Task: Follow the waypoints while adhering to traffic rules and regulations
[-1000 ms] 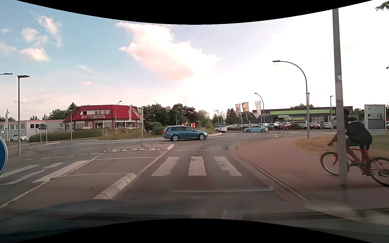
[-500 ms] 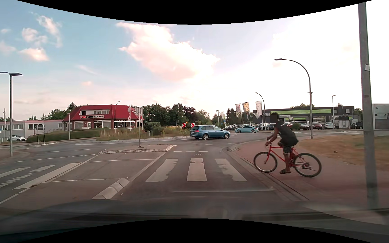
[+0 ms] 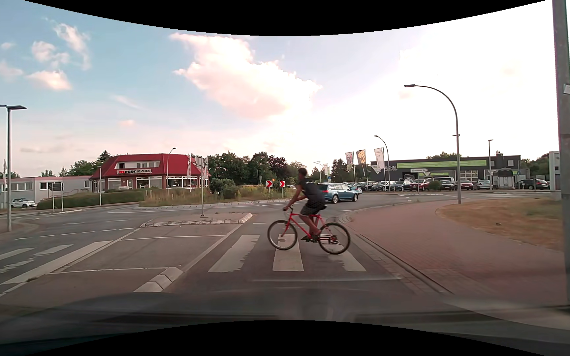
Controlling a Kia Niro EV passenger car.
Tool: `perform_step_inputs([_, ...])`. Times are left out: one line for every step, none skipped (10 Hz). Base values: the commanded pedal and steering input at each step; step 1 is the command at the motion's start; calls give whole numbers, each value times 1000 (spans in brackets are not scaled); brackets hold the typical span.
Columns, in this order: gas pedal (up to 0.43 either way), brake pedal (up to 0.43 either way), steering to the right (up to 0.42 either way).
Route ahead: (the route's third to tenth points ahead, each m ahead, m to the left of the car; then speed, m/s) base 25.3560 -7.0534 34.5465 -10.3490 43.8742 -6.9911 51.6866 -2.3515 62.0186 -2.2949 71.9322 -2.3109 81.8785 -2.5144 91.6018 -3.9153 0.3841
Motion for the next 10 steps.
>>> perform_step_inputs([0,207,-2])
perform_step_inputs([0,207,-2])
perform_step_inputs([0,207,-3])
perform_step_inputs([0,213,-2])
perform_step_inputs([0,213,-3])
perform_step_inputs([0,213,-3])
perform_step_inputs([0,207,-4])
perform_step_inputs([0,201,-6])
perform_step_inputs([0,165,-6])
perform_step_inputs([0,0,-6])
